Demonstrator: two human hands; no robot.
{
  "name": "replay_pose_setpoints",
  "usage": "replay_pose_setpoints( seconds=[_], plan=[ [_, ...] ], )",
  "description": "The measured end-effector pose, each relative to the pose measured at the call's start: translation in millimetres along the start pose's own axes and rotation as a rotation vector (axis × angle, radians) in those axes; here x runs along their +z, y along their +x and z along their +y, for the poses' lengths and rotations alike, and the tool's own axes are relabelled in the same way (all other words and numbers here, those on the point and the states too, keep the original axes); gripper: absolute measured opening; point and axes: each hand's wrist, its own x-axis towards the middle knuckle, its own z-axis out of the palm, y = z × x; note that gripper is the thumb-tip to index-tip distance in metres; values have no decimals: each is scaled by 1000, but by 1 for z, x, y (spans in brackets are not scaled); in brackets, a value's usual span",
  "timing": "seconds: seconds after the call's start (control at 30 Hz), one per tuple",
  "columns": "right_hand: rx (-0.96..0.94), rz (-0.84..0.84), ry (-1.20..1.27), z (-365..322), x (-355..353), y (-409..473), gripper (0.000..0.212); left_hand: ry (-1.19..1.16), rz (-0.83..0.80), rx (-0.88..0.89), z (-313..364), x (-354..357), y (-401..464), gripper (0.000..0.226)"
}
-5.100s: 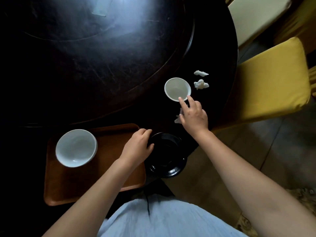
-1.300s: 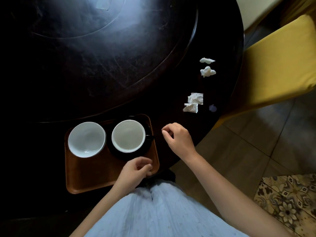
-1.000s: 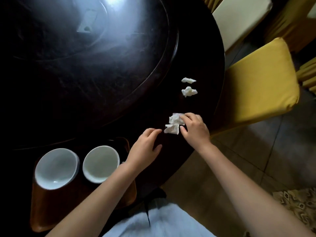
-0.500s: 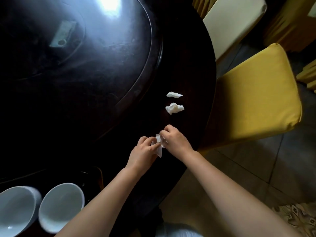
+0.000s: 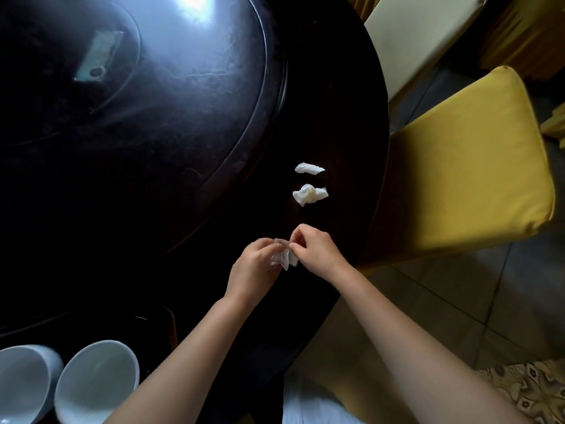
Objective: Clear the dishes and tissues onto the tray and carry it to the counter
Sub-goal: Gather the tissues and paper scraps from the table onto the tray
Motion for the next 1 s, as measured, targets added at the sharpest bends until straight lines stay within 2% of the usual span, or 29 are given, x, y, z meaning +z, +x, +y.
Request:
replay_pose_setpoints(
  seconds=[0.1,0.17,0.23,0.37,0.4,0.53,0.67,0.73,0.8,0.87,0.93,1.0],
  plan=[
    [30,1,155,-1,-2,-2,12,-98,74,-40,4,-1,0,31],
    [22,8,167,-3,-2,-5,20,-156,112,-76,8,-2,0,28],
    [4,11,144,-3,0,-7,19,-240,121,-97,12,-4,-2,30],
    [28,-8,225,-4,0,-6,10,-553,9,-338,16,-13,-9,65],
    [31,-20,251,-5,-2,-5,9,-646,-8,-404,15,-16,-11,63],
    [24,-59,306,-6,-6,-1,7,-990,-55,-558,6,-24,-17,28],
    [-2,-104,336,-9,-8,4,4,-975,24,-603,7,-25,-13,14],
    [-31,-69,344,-11,-8,5,4,-968,87,-628,10,-25,-9,11],
    [-106,156,188,-8,-12,11,12,-987,141,-661,11,-24,-6,12],
    [-178,388,-135,-1,-20,21,36,-1010,167,-676,11,-25,-5,13],
    [-191,412,-380,5,-27,32,51,-1030,165,-686,10,-26,-6,13],
    [-203,316,-521,10,-28,43,51,-1042,161,-699,8,-25,-8,14]
  ],
)
